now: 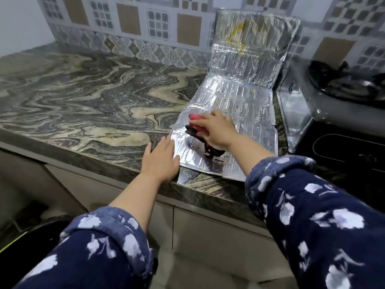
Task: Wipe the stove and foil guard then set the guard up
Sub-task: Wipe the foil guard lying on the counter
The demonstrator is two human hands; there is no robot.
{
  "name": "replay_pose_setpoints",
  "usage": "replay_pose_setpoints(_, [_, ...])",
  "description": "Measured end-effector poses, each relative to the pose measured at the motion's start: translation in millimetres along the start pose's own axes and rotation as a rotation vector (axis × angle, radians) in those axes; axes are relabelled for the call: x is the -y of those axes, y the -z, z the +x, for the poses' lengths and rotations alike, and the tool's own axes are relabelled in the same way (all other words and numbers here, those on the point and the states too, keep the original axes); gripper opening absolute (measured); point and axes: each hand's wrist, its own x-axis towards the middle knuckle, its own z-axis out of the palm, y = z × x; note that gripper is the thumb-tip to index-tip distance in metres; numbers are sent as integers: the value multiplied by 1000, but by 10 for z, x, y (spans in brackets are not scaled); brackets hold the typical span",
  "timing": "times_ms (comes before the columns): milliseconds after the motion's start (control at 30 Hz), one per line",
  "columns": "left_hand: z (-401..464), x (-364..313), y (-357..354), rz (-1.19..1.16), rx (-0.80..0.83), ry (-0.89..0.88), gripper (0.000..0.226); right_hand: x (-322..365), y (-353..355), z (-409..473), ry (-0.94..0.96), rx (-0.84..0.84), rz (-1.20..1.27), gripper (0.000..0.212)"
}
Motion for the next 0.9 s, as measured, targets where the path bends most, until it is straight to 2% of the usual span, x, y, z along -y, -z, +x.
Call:
replay_pose_setpoints(167, [-26,-43,-53,57,-8,29,56,-3,-398,-273,47,44,189,49])
replay_pose_setpoints(267, [-51,-115,-39,108,-35,85,56,-3,-431,-316,83,64,86,52])
replay_pose_setpoints(400, [-102,-230,-45,92,-19,188,56,41,-498,-350,222,159,151,48])
replay_pose_setpoints(633, [-146,-310,-33,163,5,275,56,-171,-552,-314,441,205,128,47])
replay_pose_setpoints(767, [-126,-327,-52,176,-11,299,57,-147,-594,-189,453,189,103,61])
replay_pose_setpoints(900, [-111,-304,-77,193,6,322,59,-150,-630,103,436,173,41,54])
